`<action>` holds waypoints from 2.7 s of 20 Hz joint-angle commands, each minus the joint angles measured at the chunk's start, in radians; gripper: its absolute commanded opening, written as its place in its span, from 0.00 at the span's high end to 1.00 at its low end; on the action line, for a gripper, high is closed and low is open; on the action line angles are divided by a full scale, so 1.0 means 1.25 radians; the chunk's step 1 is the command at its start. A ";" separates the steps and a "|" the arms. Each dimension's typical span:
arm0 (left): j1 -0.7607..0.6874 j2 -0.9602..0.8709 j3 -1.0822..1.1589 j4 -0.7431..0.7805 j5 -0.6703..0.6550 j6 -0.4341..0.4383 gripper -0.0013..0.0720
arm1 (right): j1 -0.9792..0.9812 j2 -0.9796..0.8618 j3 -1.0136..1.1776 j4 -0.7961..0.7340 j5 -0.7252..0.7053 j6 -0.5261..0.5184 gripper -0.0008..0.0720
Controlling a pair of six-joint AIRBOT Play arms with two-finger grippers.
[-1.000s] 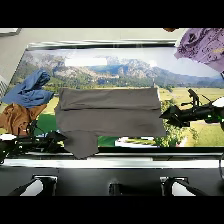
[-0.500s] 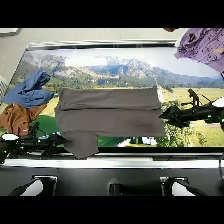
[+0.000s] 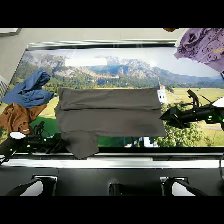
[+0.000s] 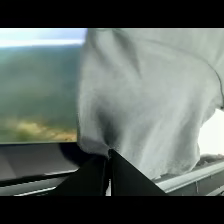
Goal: Fold the clothes and pants, and hang the long-sleeved shirts on hangers.
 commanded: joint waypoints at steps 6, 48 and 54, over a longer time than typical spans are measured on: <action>-0.005 -0.002 0.001 -0.003 -0.019 0.012 0.96 | -0.124 -0.075 -0.023 -0.086 0.015 0.028 0.21; 0.096 0.364 0.020 0.152 -0.195 -0.120 0.97 | -0.009 0.020 -0.083 -0.114 0.020 0.085 0.94; 0.008 0.178 0.222 0.150 -0.106 -0.091 0.97 | -0.009 0.015 -0.011 -0.090 -0.056 0.073 0.94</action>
